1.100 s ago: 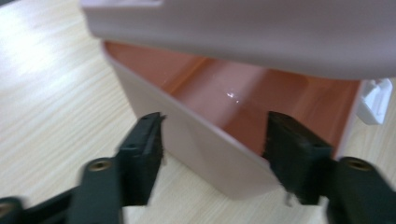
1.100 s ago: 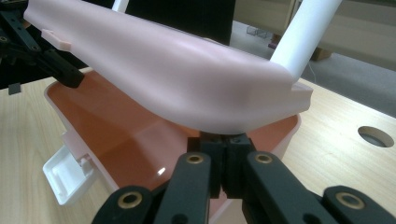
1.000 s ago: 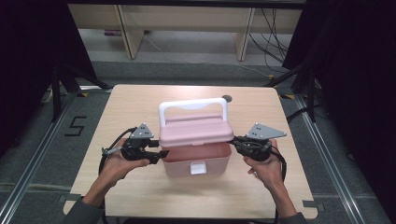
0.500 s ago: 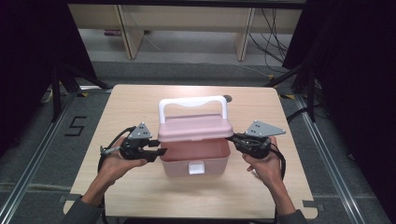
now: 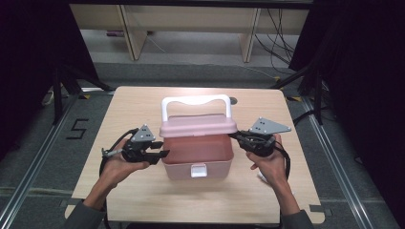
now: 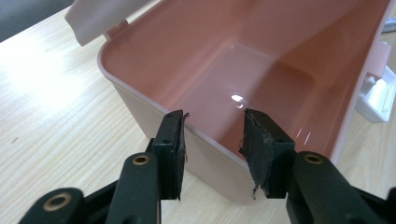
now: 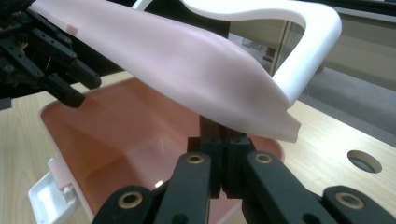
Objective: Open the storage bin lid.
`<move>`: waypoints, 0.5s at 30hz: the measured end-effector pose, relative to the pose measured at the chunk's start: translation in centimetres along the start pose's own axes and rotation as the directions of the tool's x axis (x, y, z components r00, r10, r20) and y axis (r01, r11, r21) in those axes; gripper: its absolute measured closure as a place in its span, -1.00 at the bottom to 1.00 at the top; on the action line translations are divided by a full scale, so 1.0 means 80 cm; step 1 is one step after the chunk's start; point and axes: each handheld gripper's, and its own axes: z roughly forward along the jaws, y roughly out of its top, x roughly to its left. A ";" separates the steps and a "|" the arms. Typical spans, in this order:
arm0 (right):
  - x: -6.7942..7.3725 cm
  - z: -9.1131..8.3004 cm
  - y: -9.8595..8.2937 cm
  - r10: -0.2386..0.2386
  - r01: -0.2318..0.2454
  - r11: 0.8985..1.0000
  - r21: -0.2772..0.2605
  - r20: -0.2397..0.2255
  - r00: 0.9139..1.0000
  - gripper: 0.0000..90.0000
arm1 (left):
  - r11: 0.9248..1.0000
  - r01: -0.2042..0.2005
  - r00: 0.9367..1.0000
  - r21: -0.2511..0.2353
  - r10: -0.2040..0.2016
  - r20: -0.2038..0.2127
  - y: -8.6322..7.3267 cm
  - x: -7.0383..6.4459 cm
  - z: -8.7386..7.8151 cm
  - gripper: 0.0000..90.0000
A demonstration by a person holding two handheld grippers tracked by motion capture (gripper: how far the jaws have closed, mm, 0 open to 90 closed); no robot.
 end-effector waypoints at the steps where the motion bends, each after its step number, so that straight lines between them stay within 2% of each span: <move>1: -0.001 0.000 0.001 -0.002 0.002 1.000 0.001 -0.001 1.000 1.00 | 1.000 -0.002 1.000 -0.002 0.002 -0.002 0.000 0.000 0.000 0.32; 2: -0.002 0.000 0.002 0.002 -0.002 1.000 0.008 -0.005 1.000 1.00 | 1.000 0.001 1.000 -0.006 -0.001 -0.002 0.000 -0.001 0.000 0.32; 3: -0.003 0.002 0.003 -0.011 0.011 1.000 -0.008 0.011 1.000 1.00 | 1.000 0.000 1.000 -0.008 0.000 -0.001 0.000 -0.001 0.000 0.32; 4: -0.002 0.002 0.003 0.010 -0.010 1.000 0.003 0.007 1.000 1.00 | 1.000 -0.001 1.000 -0.009 0.001 -0.001 0.000 -0.001 0.000 0.32; 6: -0.005 0.004 0.004 0.019 -0.019 1.000 0.006 -0.007 1.000 1.00 | 1.000 0.000 1.000 -0.010 0.000 -0.007 -0.001 -0.002 0.000 0.32; 10: -0.012 0.010 0.007 0.007 -0.007 1.000 0.000 -0.002 1.000 1.00 | 1.000 -0.010 1.000 -0.009 0.009 -0.009 -0.001 -0.003 0.000 0.33; 12: -0.014 0.011 0.009 0.021 -0.021 1.000 0.009 -0.004 1.000 1.00 | 1.000 -0.009 1.000 -0.008 0.009 -0.009 -0.001 -0.003 0.000 0.33; 13: -0.014 0.013 0.009 0.032 -0.032 0.999 -0.003 0.006 0.999 1.00 | 1.000 -0.010 1.000 -0.009 0.010 -0.009 -0.001 -0.003 0.000 0.33; 14: -0.018 0.014 0.010 0.008 -0.008 1.000 -0.001 0.000 1.000 1.00 | 1.000 -0.010 1.000 -0.009 0.010 -0.009 -0.001 -0.003 0.000 0.33; 15: -0.018 0.016 0.011 0.010 -0.010 1.000 -0.010 0.010 1.000 1.00 | 1.000 -0.012 1.000 -0.005 0.012 -0.014 -0.001 -0.002 0.000 0.33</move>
